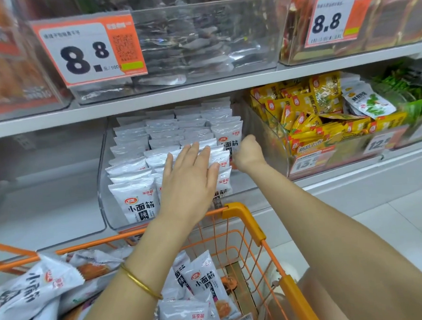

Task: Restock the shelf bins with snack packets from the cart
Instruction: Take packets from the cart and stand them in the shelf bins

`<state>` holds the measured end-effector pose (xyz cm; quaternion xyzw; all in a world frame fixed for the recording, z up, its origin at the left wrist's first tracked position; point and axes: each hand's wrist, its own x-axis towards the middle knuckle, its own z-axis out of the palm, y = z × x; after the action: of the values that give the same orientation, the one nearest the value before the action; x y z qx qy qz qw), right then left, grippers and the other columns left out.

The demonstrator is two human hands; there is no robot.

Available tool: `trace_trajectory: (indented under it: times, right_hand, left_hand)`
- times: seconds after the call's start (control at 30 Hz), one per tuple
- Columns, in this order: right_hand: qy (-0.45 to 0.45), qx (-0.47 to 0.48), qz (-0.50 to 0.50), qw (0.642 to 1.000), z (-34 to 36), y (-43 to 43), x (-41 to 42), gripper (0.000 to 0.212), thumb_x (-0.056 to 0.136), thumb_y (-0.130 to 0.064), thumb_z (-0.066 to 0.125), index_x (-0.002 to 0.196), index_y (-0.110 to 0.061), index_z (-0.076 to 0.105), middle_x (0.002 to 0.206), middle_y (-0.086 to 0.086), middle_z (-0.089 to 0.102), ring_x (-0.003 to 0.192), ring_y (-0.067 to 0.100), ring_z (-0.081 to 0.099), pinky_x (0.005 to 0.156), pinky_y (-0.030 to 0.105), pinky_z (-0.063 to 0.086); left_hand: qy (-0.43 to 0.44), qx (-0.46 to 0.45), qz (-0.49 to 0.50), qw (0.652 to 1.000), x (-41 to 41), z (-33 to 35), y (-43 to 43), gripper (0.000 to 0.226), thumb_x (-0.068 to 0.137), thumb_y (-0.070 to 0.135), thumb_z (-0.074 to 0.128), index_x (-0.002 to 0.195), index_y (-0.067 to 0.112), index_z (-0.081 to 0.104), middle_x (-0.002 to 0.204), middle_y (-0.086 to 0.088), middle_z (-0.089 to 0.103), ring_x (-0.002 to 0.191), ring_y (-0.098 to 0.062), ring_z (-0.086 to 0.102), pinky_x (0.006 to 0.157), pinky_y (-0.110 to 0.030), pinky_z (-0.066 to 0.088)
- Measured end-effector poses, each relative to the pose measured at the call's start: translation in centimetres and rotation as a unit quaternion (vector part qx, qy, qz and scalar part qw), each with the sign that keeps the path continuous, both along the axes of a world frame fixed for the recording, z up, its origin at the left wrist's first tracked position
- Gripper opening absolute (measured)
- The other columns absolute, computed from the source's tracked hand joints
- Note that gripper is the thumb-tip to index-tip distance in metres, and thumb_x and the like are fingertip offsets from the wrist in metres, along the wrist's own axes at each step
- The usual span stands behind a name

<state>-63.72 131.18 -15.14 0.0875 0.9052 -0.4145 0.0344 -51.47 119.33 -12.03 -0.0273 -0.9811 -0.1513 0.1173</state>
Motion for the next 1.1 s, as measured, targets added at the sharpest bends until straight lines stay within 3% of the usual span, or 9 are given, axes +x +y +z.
trace_trajectory:
  times: [0.2,0.27,0.33,0.4,0.47,0.53,0.7,0.93,1.1]
  right_hand:
    - [0.2,0.014,0.027,0.979,4.2,1.6,8.9,0.026,0.091,-0.002,0.05,0.116,-0.007,0.053,0.111,0.008,0.06,0.103,0.024,0.058,0.084,0.03,0.044]
    - [0.213,-0.017,0.114,0.97,4.5,1.2,13.1,0.019,0.089,-0.005,0.054,0.106,-0.011,0.06,0.096,0.003,0.062,0.09,0.02,0.061,0.08,0.033,0.05]
    - [0.118,0.034,0.285,0.951,3.2,-0.1,16.3,0.013,0.087,-0.011,0.058,0.098,-0.009,0.064,0.085,0.003,0.062,0.079,0.019,0.06,0.075,0.033,0.049]
    - [-0.012,0.14,0.449,0.882,0.8,-1.9,18.4,0.018,0.089,-0.022,0.059,0.088,-0.005,0.065,0.076,0.006,0.058,0.073,0.021,0.053,0.067,0.033,0.043]
    - [-0.1,0.194,0.523,0.824,-1.8,-3.2,19.6,0.035,0.089,-0.034,0.059,0.067,-0.006,0.054,0.064,0.008,0.049,0.062,0.024,0.045,0.056,0.033,0.034]
    - [-0.133,0.204,0.535,0.809,-3.4,-3.6,20.0,0.043,0.087,-0.035,0.061,0.06,-0.011,0.038,0.059,0.006,0.038,0.057,0.023,0.038,0.054,0.032,0.028]
    - [-0.215,0.012,0.502,0.837,-1.5,-1.8,19.9,0.018,0.089,-0.01,0.06,0.076,-0.009,0.049,0.074,0.004,0.05,0.071,0.021,0.057,0.068,0.038,0.055]
    - [-0.138,-0.151,0.373,0.905,2.6,1.8,18.2,0.012,0.092,-0.004,0.055,0.084,-0.012,0.051,0.076,0.004,0.063,0.064,0.009,0.066,0.058,0.026,0.058]
    - [-0.08,-0.249,0.256,0.93,3.7,3.2,17.7,0.016,0.087,-0.013,0.064,0.098,-0.014,0.054,0.082,0.004,0.07,0.069,0.012,0.068,0.059,0.031,0.056]
  left_hand:
    - [0.099,0.096,0.008,0.99,5.0,0.1,-1.4,0.037,0.092,0.026,0.043,0.125,0.016,0.057,0.132,-0.003,0.055,0.121,-0.024,0.045,0.104,-0.041,0.032]
    - [0.087,0.1,0.014,0.991,6.9,-0.4,-2.1,0.03,0.09,0.016,0.049,0.116,0.016,0.062,0.119,-0.002,0.062,0.111,-0.025,0.051,0.099,-0.042,0.037]
    - [0.071,0.096,0.021,0.993,8.2,-1.2,-3.0,0.025,0.087,0.009,0.054,0.108,0.015,0.067,0.108,-0.003,0.066,0.102,-0.026,0.054,0.092,-0.04,0.041]
    - [0.051,0.097,0.018,0.994,9.1,-1.9,-3.7,0.024,0.086,0.011,0.051,0.102,0.016,0.069,0.1,-0.002,0.068,0.096,-0.026,0.058,0.086,-0.04,0.045]
    - [0.039,0.114,0.012,0.993,9.8,-2.4,-4.0,0.026,0.084,0.014,0.048,0.1,0.016,0.069,0.097,-0.001,0.069,0.095,-0.026,0.06,0.084,-0.042,0.047]
    - [0.036,0.139,0.009,0.99,10.4,-2.7,-4.2,0.024,0.086,0.009,0.051,0.098,0.018,0.07,0.099,0.0,0.069,0.096,-0.024,0.059,0.085,-0.041,0.047]
    - [-0.016,0.236,0.006,0.972,11.5,-2.4,-4.5,0.018,0.09,0.014,0.057,0.101,0.02,0.07,0.095,0.013,0.064,0.087,-0.005,0.056,0.073,-0.003,0.037]
    - [-0.131,0.382,-0.035,0.914,11.4,-1.4,-3.8,0.011,0.089,0.024,0.061,0.094,0.017,0.068,0.089,-0.008,0.069,0.082,-0.022,0.064,0.077,-0.04,0.05]
    - [-0.082,0.462,-0.015,0.883,9.4,0.0,-2.4,0.009,0.087,0.017,0.063,0.08,0.011,0.062,0.082,-0.023,0.066,0.071,-0.035,0.061,0.071,-0.052,0.051]
